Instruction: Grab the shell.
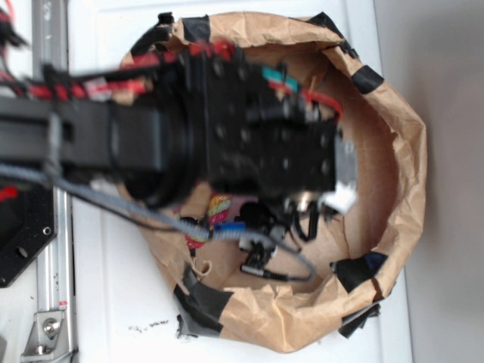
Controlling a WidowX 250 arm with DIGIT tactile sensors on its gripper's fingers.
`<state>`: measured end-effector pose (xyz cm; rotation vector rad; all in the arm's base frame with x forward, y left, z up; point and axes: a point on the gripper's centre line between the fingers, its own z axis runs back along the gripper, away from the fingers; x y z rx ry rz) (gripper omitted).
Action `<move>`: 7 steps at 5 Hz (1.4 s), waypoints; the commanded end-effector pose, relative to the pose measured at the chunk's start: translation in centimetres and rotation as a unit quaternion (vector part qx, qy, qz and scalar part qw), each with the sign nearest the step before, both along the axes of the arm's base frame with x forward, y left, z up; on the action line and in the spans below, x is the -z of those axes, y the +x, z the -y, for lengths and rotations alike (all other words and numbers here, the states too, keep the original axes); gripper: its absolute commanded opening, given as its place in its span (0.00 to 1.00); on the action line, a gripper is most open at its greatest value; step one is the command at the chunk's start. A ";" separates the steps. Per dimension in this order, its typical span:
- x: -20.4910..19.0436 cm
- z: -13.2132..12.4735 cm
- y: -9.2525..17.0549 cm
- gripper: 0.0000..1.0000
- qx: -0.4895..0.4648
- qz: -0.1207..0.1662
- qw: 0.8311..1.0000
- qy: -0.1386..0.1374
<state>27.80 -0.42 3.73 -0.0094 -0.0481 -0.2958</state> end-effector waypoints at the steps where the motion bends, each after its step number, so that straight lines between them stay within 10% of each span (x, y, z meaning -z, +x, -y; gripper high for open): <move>1: 2.4 1.7 1.2 0.00 0.032 0.007 0.999 0.035; 3: -6.2 0.3 1.3 0.00 -0.007 0.064 0.998 0.025; 4: -11.2 -2.0 0.3 0.00 -0.111 0.102 0.988 -0.024; 7: -17.4 -0.7 -1.5 0.00 -0.274 0.084 0.958 -0.007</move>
